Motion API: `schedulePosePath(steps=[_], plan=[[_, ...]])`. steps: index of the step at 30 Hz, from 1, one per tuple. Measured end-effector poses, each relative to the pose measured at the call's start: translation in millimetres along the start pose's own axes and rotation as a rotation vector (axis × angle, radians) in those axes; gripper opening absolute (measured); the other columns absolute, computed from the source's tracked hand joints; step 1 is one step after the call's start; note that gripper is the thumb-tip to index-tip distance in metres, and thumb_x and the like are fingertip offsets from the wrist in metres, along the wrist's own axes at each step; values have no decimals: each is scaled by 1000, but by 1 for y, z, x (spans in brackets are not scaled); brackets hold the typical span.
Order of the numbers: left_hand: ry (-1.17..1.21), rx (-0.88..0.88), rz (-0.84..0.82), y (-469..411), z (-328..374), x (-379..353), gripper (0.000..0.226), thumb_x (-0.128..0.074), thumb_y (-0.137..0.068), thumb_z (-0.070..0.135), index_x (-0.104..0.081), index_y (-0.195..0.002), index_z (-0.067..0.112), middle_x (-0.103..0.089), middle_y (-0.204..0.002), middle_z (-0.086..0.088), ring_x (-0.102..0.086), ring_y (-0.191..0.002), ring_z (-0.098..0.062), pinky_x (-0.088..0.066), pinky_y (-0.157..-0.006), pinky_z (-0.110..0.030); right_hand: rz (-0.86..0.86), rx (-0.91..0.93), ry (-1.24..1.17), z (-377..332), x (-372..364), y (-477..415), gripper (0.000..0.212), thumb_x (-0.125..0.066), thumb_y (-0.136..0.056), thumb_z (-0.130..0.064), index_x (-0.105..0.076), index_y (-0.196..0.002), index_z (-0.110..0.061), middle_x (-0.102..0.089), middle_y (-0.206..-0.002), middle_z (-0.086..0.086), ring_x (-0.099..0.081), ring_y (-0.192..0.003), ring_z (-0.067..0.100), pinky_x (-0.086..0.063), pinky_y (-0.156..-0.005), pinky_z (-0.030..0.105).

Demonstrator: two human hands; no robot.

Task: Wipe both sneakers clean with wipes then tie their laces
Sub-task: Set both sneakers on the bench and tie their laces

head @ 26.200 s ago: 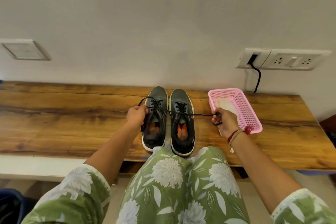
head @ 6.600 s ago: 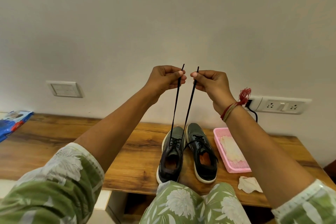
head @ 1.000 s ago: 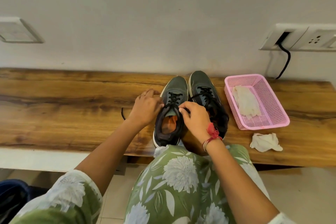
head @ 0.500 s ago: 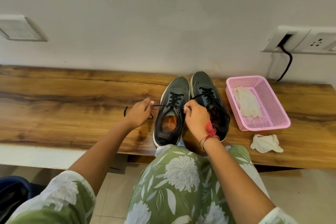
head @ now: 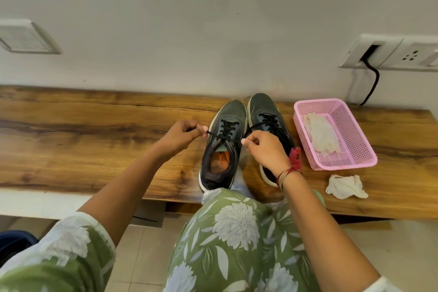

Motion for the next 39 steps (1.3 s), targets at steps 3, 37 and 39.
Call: schedulePosePath(steps=[3, 37, 39], plan=[[147, 31, 8, -4, 3, -8, 23, -51, -99, 24, -55, -78, 15, -42, -58, 9, -36, -51, -4, -28, -49, -18, -39, -33, -562, -8, -3, 1, 22, -60, -92, -27, -63, -75, -13, -59, -72, -4, -55, -73, 7, -43, -71, 24], [566, 8, 165, -9, -7, -41, 12, -59, -91, 1, -63, -97, 10, -70, -64, 4, -45, -39, 2, -40, -43, -10, 159, -149, -1232, 3, -42, -12, 16, -64, -86, -3, -60, -96, -15, -70, -76, 0, -64, -66, 5, -47, -61, 18], [565, 17, 139, -9, -4, -43, 11, -59, -90, 0, -61, -94, 10, -72, -65, 3, -47, -38, 2, -40, -42, -9, 120, -197, -1227, 3, -46, -15, 14, -65, -86, -4, -63, -95, -15, -69, -73, -2, -62, -64, 4, -45, -58, 15]])
Point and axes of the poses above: each hand's wrist, its own y-axis away from the middle knuckle, its own x-axis out of the back of the hand, z = x × y, the point moved 8 cm from there along -y, towards the middle knuckle
